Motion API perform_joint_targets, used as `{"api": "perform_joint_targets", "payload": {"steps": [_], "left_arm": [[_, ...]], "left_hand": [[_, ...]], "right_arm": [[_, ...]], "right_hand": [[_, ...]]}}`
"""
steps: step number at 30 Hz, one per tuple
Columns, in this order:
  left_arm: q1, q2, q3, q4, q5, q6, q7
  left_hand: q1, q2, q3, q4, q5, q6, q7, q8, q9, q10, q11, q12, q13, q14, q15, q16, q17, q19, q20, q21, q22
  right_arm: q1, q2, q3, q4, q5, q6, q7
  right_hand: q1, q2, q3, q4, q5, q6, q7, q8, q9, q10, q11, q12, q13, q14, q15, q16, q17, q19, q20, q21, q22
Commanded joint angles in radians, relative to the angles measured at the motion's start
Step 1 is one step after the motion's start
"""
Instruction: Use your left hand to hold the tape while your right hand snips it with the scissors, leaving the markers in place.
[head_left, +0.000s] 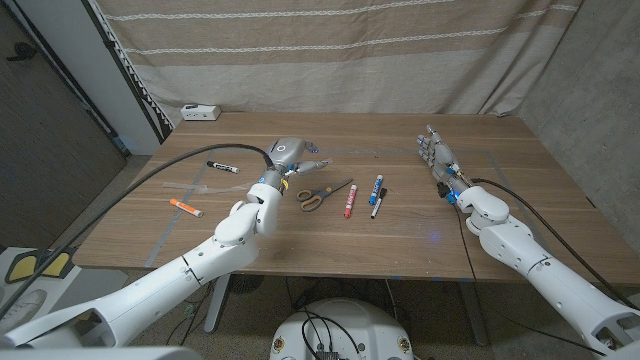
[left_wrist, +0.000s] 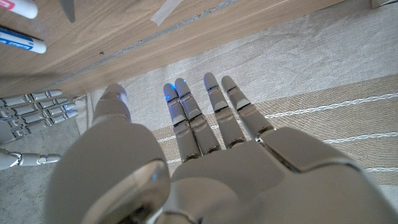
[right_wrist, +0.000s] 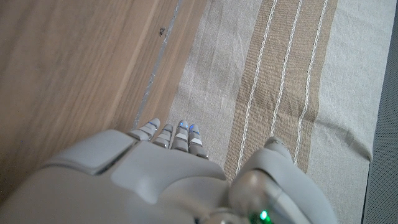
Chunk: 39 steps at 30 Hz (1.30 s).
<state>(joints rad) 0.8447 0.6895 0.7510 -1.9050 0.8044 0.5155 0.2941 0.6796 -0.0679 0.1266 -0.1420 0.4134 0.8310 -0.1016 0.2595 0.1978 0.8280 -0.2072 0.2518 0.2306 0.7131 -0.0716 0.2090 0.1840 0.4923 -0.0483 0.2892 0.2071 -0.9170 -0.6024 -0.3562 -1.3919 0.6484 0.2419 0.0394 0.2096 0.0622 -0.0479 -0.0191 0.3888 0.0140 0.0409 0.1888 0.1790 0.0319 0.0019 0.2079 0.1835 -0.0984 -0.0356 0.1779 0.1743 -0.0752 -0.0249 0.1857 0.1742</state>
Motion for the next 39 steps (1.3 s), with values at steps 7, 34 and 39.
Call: {"api": "perform_joint_targets", "payload": {"steps": [7, 34, 39], "left_arm": [[-0.033, -0.008, 0.045, -0.003, 0.098, 0.063, -0.103], [-0.046, -0.024, 0.065, 0.019, 0.132, 0.070, -0.170], [-0.045, -0.029, 0.066, 0.019, 0.130, 0.079, -0.180]], "left_hand": [[0.013, -0.006, 0.010, -0.002, -0.009, 0.022, 0.004, 0.003, 0.001, 0.019, 0.028, 0.004, 0.004, -0.009, -0.144, -0.008, 0.002, -0.003, -0.040, -0.005, 0.001], [0.040, 0.002, 0.027, -0.010, -0.019, 0.003, 0.008, -0.013, 0.000, -0.009, 0.042, -0.014, 0.005, -0.021, -0.147, -0.012, 0.002, -0.001, -0.042, -0.005, -0.001], [0.042, 0.001, 0.028, -0.010, -0.021, 0.002, 0.011, -0.014, 0.000, -0.008, 0.043, -0.014, 0.004, -0.022, -0.146, -0.012, 0.002, 0.006, -0.051, -0.003, -0.001]], "right_arm": [[0.005, 0.005, 0.000, 0.013, 0.009, 0.007, 0.017], [-0.011, 0.003, 0.005, -0.011, 0.021, 0.000, 0.010], [-0.014, 0.002, 0.007, -0.014, 0.022, -0.001, 0.007]], "right_hand": [[0.005, 0.010, -0.002, -0.004, 0.007, -0.008, 0.003, 0.001, 0.003, 0.002, 0.001, 0.003, 0.002, -0.013, -0.018, 0.003, 0.002, -0.004, 0.002, 0.009, 0.005], [0.004, 0.015, -0.004, -0.005, 0.006, -0.007, 0.004, 0.001, 0.003, 0.005, 0.001, 0.004, 0.002, -0.014, -0.013, 0.003, 0.002, -0.004, 0.005, 0.009, 0.005], [0.005, 0.016, -0.004, -0.005, 0.006, -0.008, 0.005, 0.001, 0.003, 0.004, 0.002, 0.004, 0.002, -0.014, -0.014, 0.003, 0.002, -0.004, 0.006, 0.009, 0.005]]}}
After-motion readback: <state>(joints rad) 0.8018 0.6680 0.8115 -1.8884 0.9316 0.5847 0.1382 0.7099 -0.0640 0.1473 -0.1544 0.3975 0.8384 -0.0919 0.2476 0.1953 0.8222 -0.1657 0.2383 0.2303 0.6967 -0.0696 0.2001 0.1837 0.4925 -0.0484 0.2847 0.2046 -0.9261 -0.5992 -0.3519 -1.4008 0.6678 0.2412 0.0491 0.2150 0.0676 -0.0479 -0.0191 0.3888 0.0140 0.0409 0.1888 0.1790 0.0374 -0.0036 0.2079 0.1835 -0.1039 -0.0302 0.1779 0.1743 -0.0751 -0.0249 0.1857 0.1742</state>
